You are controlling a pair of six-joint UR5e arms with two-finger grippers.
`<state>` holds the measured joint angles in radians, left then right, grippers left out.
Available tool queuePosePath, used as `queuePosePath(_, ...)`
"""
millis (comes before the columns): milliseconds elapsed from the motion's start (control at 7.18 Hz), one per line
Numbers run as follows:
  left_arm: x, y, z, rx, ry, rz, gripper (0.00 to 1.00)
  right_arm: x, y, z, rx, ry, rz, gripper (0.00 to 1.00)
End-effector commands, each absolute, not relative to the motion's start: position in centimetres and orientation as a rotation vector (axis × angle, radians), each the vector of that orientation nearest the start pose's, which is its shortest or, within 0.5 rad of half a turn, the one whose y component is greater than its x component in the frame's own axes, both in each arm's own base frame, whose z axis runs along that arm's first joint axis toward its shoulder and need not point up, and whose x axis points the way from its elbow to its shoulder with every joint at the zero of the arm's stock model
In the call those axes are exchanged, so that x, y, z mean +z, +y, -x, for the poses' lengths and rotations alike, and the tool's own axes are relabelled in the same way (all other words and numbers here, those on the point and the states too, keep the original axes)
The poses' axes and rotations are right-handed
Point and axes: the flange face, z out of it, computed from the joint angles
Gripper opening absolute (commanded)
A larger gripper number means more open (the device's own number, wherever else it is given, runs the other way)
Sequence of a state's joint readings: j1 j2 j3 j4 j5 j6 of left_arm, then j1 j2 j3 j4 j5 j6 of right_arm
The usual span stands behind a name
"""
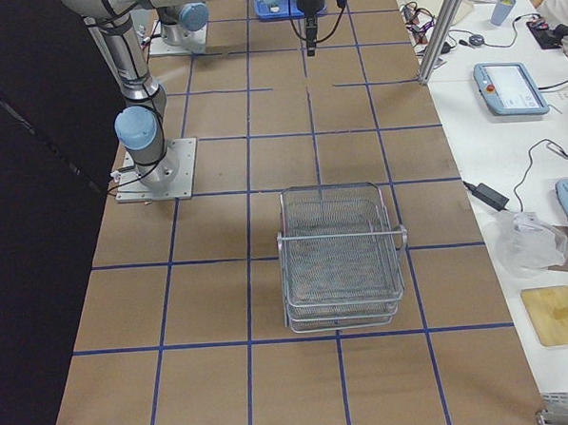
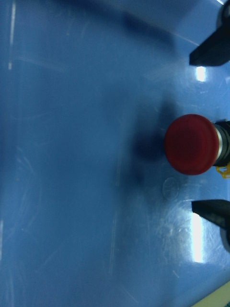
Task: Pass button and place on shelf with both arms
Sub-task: 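Close the left gripper on the red push button's base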
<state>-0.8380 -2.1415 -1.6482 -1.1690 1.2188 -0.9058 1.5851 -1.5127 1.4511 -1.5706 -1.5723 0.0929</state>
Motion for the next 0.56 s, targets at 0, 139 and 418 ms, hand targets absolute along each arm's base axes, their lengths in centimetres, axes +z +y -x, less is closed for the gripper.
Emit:
queuePosePath(0, 16.7, -57.0, -28.8, 0.484, 2.271, 2.567, 0.0, 51.8, -52.0, -14.0, -0.099, 3.136, -0.123, 1.0)
queuePosePath(139, 16.7, -56.9, -28.8, 0.495, 2.26, 2.573, 0.0, 51.7, -52.1, -14.0, -0.096, 3.136, -0.123, 1.0)
queuePosePath(418, 19.1, -57.3, -27.3, 0.472, 2.308, 2.543, 0.0, 51.5, -52.0, -14.0, -0.089, 3.136, -0.125, 1.0)
